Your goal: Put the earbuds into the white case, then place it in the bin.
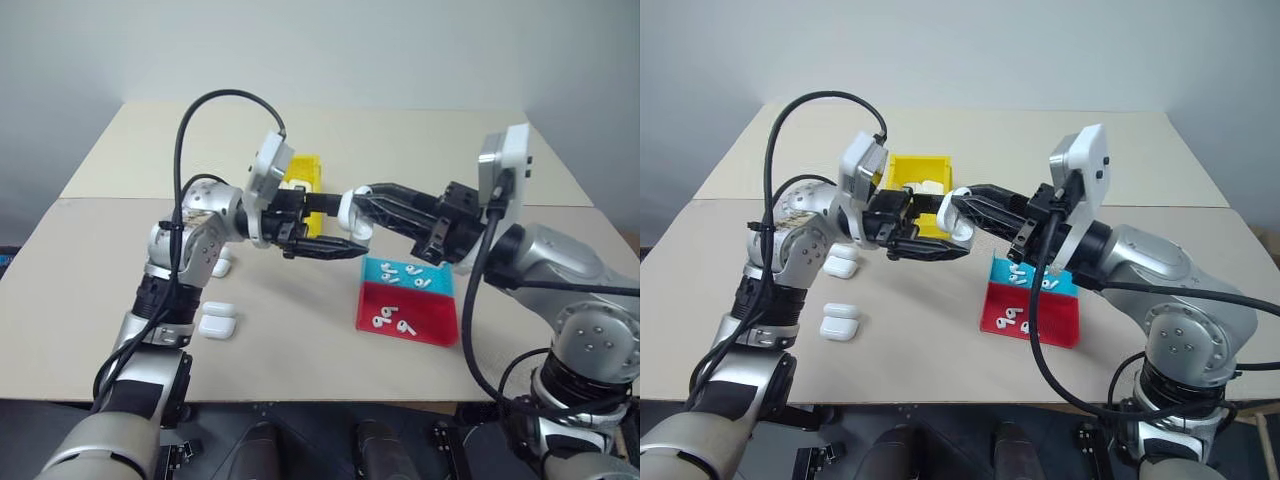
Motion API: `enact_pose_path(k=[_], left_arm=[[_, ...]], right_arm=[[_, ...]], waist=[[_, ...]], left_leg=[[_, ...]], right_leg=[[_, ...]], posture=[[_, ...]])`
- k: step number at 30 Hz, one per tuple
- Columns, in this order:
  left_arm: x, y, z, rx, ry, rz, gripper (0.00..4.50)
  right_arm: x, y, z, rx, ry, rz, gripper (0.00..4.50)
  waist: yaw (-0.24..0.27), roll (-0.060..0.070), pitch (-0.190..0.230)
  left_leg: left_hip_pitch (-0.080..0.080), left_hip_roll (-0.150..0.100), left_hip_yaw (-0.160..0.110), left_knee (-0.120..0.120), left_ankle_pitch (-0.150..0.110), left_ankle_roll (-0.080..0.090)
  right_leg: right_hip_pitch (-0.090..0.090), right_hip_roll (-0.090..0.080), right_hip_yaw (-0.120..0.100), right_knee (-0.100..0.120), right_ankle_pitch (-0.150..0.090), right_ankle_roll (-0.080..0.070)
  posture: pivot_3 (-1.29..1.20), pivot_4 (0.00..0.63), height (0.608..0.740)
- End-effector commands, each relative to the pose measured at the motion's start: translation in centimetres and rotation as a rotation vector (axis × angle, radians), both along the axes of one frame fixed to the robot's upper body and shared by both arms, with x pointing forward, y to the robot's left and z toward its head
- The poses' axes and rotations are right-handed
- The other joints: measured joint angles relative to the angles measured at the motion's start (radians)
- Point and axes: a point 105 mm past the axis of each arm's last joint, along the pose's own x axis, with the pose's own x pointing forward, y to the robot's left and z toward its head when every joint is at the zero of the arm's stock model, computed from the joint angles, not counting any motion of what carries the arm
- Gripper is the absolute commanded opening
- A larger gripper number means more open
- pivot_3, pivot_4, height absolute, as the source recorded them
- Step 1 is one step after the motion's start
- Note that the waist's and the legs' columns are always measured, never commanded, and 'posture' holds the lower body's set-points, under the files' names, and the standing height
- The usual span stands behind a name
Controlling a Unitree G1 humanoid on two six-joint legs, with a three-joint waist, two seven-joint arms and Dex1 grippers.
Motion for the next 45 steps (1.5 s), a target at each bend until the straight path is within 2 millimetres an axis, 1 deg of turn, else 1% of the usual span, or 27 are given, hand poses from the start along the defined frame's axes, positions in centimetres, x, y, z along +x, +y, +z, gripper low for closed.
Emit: enact_pose_path(k=[1,5,12,24,30,35,38,40,42,45], left_arm=[[-1.1,-0.1,1.5,-0.055,-0.057,-0.006,2.79],[-1.8,-0.1,1.5,-0.063,-0.053,-0.001,2.79],[-2.5,-0.2,1.6,-0.077,-0.026,0.012,2.79],[-2.6,-0.2,1.8,-0.087,-0.031,0.018,2.79],[-2.6,-0.2,1.8,-0.09,-0.039,0.023,2.79],[-2.8,-0.2,1.8,-0.089,-0.04,0.019,2.79],[-2.7,-0.3,1.7,-0.09,-0.039,0.018,2.79],[-2.7,-0.3,1.7,-0.09,-0.038,0.019,2.79],[-2.7,-0.3,1.7,-0.09,-0.037,0.02,2.79],[-2.7,-0.3,1.7,-0.09,-0.035,0.022,2.79]], right_arm=[[-0.3,-0.5,0.9,0.007,-0.057,-0.014,0.62],[-0.7,-0.9,1.2,-0.003,-0.075,-0.014,0.62],[-2.0,-1.3,0.6,-0.048,-0.083,0.029,0.62],[-2.9,-1.5,-0.1,-0.082,-0.104,0.094,0.62],[-3.0,-1.5,-0.4,-0.103,-0.102,0.105,0.62],[-3.2,-1.0,-0.2,-0.104,-0.108,0.126,0.62],[-3.2,-0.9,-0.6,-0.127,-0.09,0.137,0.62],[-3.2,-0.9,-0.8,-0.141,-0.079,0.142,1.35],[-3.3,-0.9,-0.9,-0.147,-0.074,0.147,1.92],[-3.2,-1.0,-0.8,-0.148,-0.076,0.14,3.03]], waist=[[0.001,0.0,0.0],[0.001,0.0,0.0],[0.002,0.0,0.0],[0.001,0.0,0.0],[0.001,0.0,0.0],[0.001,0.0,0.0],[0.002,0.0,0.0],[0.002,0.0,0.0],[0.001,0.0,0.0],[0.002,0.0,0.0]], left_leg=[[0.0,0.0,0.0,0.0,0.0,0.0],[0.0,0.0,0.0,0.0,0.0,0.0],[0.0,0.0,0.0,0.0,0.0,0.0],[0.0,0.0,0.0,0.0,0.0,0.0],[0.0,0.0,0.0,0.0,0.0,0.0],[0.0,0.0,0.0,0.0,0.0,0.0],[0.0,0.0,0.0,0.0,0.0,0.0],[0.0,0.0,0.0,0.0,0.0,0.0],[0.0,0.0,0.0,0.0,0.0,0.0],[0.0,0.0,0.0,0.0,0.0,0.0]], right_leg=[[0.0,0.0,0.0,0.0,0.0,0.0],[0.0,0.0,0.0,0.0,0.0,0.0],[0.0,0.0,0.0,0.0,0.0,0.0],[0.0,0.0,0.0,-0.001,0.0,0.0],[0.0,0.0,0.0,-0.001,0.0,0.0],[0.001,0.0,0.0,-0.001,0.0,0.0],[0.0,0.0,0.0,-0.001,0.0,0.0],[0.0,0.0,0.0,-0.001,0.0,0.0],[0.0,0.0,0.0,-0.001,0.0,0.0],[0.001,0.0,0.0,-0.001,0.0,0.0]], posture=[[0.0,0.15,0.74],[0.0,0.15,0.74],[0.0,0.15,0.74],[0.0,0.15,0.74],[0.0,0.15,0.74],[0.0,0.15,0.74],[0.0,0.15,0.74],[0.0,0.15,0.74],[0.0,0.15,0.74],[0.0,0.15,0.74]])
